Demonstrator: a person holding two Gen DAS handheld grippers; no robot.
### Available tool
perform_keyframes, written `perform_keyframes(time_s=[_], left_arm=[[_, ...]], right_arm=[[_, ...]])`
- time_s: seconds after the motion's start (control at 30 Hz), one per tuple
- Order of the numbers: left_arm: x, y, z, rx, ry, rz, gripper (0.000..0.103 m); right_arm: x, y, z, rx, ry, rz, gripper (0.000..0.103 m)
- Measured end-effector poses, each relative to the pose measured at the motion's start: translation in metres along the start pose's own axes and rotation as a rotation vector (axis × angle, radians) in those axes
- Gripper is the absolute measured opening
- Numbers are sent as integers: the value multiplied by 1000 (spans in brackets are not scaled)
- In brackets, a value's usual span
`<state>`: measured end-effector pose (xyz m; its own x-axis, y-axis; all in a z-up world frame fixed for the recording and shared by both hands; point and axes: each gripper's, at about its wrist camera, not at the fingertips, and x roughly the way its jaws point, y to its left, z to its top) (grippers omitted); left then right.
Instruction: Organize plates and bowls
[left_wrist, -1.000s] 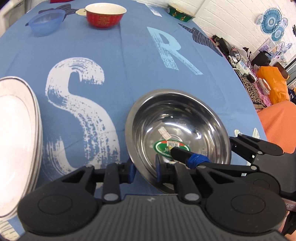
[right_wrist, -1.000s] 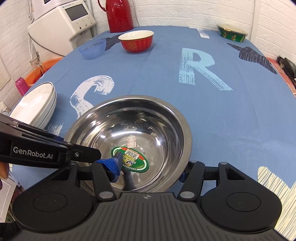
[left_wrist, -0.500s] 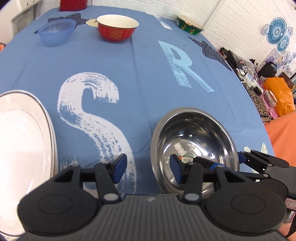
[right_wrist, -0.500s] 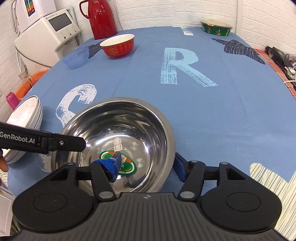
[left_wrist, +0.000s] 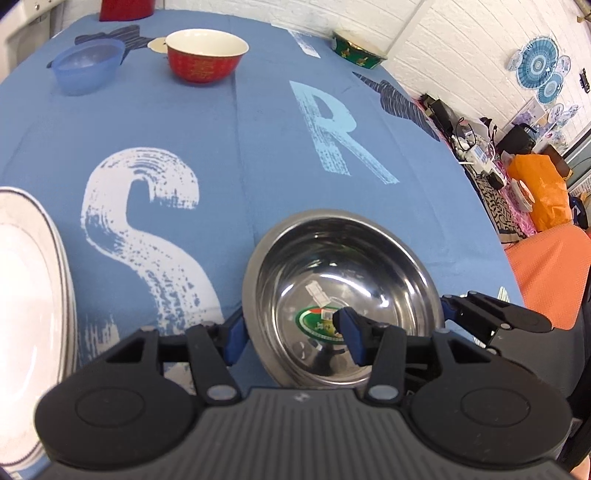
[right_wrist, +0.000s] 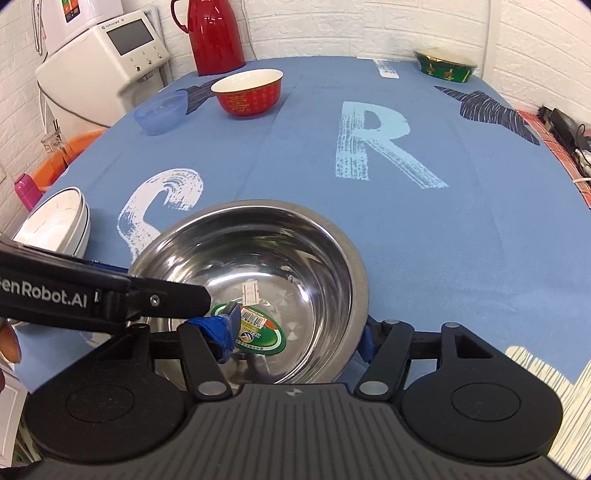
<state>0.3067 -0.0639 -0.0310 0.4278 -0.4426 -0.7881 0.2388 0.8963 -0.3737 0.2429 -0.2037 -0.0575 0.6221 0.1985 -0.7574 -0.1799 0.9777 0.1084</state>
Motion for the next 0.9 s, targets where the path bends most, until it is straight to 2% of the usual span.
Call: perform_keyframes(time_s=[0.2, 0.37, 0.5, 0.7, 0.9], left_arm=[[-2, 5, 1, 4, -13, 18, 52], [-33, 19, 8, -18, -73, 21, 55], [-56, 32, 20, -36, -122, 25, 57], [-69, 61, 64, -103, -139, 55, 58], [-59, 89, 130, -258, -210, 47, 58]], right_arm=[[2, -6, -4, 6, 10, 1, 48], [-24, -27, -1, 91, -60, -29, 49], [-37, -33, 11, 104, -90, -48, 49], [-32, -25, 58, 71, -79, -22, 49], [-5, -6, 130, 29, -73, -32, 50]])
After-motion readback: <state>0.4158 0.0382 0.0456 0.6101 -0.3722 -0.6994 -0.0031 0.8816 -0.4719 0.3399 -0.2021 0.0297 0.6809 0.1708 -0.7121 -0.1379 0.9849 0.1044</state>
